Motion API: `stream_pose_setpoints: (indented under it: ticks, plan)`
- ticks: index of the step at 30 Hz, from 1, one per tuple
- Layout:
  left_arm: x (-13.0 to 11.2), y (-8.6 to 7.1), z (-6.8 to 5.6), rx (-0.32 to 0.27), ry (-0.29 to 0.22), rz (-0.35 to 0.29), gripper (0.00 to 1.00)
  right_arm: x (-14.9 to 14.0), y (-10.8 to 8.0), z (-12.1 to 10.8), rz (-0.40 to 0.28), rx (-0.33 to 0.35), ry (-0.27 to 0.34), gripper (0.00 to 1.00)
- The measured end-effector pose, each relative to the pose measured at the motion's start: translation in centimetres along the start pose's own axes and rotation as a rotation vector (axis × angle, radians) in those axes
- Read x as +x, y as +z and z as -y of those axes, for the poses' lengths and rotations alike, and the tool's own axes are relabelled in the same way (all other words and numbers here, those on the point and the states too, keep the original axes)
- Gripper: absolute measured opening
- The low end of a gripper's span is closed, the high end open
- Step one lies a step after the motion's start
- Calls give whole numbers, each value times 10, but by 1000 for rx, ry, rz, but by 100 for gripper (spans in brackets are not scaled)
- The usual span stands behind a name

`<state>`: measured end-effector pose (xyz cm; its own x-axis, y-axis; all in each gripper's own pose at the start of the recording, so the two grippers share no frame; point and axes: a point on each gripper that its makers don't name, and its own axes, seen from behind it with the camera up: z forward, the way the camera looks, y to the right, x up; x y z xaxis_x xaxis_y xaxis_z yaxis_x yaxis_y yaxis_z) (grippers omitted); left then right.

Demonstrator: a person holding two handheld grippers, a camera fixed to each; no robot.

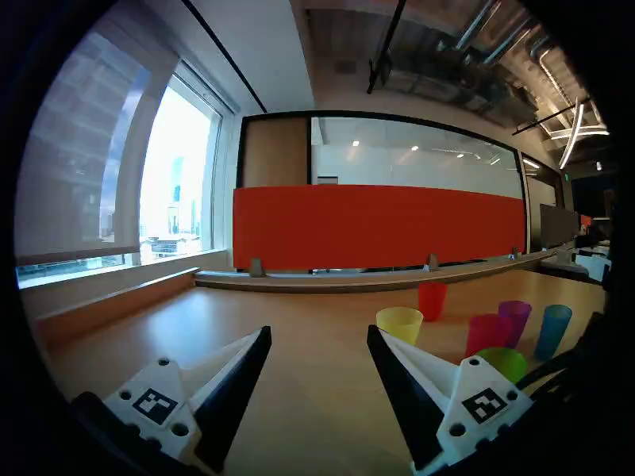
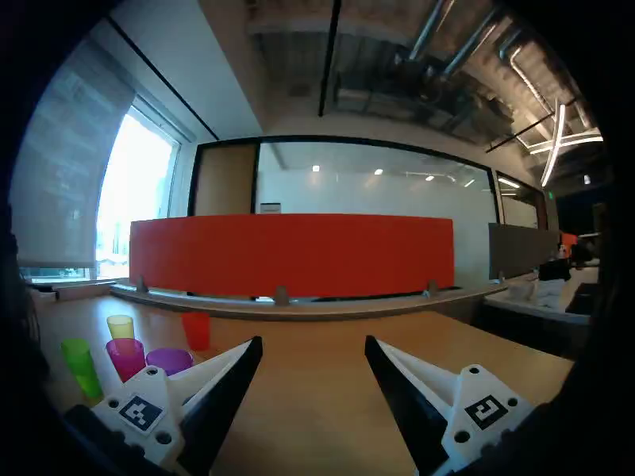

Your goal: Pour water

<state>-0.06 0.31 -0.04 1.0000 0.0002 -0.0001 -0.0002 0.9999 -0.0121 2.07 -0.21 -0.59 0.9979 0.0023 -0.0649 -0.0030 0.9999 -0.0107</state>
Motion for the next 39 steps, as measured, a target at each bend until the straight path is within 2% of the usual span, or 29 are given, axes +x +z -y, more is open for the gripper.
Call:
stream_pose_setpoints:
  ticks: [6,21,39]
  plan:
    - [0,0,0,0,0,0,89,-8,2,-4,16,-3,13,100]
    - [0,0,1,0,0,0,89,-20,5,-3,61,-3,-6,100]
    - [0,0,0,0,0,0,89,-21,4,-2,64,2,-4,100]
